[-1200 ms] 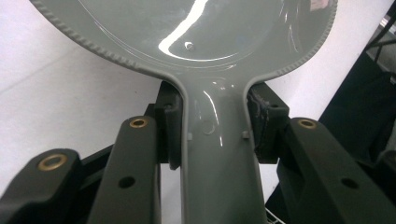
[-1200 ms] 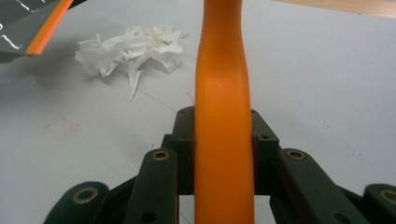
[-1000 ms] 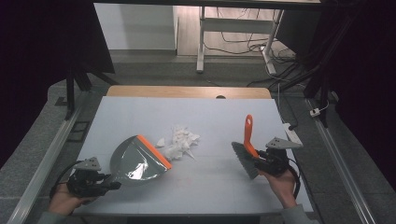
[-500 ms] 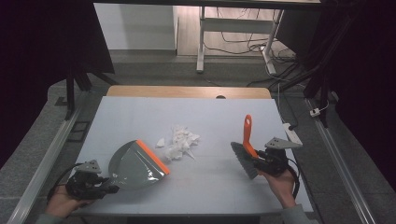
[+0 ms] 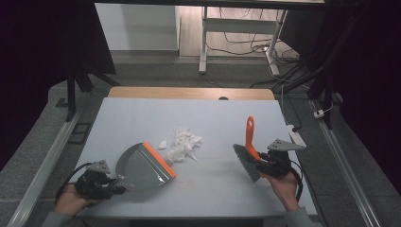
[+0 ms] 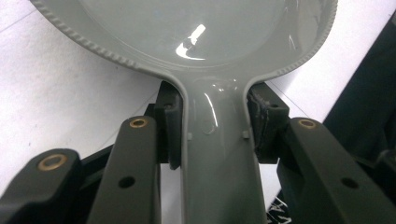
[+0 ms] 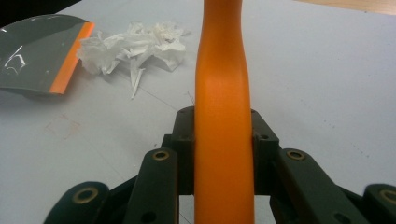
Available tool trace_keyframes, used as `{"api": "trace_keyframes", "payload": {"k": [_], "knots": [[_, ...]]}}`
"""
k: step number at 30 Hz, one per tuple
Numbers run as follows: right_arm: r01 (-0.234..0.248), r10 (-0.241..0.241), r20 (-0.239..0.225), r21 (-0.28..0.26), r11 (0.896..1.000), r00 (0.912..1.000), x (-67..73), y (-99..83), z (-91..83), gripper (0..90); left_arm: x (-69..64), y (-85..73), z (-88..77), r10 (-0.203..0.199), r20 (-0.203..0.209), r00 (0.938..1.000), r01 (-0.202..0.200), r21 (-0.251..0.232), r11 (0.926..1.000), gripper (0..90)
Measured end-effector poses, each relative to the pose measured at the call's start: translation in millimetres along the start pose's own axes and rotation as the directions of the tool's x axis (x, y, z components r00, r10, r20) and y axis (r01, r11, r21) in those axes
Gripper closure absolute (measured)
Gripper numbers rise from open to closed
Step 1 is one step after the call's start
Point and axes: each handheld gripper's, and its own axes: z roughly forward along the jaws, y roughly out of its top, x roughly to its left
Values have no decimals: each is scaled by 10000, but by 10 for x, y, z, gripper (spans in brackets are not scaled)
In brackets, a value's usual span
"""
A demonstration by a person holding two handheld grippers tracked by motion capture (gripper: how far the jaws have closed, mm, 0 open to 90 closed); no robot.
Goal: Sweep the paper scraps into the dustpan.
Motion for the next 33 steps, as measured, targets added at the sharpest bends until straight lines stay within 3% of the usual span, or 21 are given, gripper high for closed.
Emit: {"api": "trace_keyframes", "payload": {"k": [10,19,33], "knots": [[79,-79,-52,-46,10000,10000,19,55,35,699,70,59,85,-82,34,10000,81,257,9996,609],[310,-311,-175,-75,9995,9994,70,193,169,699,69,121,143,30,67,10000,-33,441,9990,609],[59,-53,-218,289,9996,9997,75,604,653,699,114,164,188,5,256,9997,-17,503,9987,609]]}}
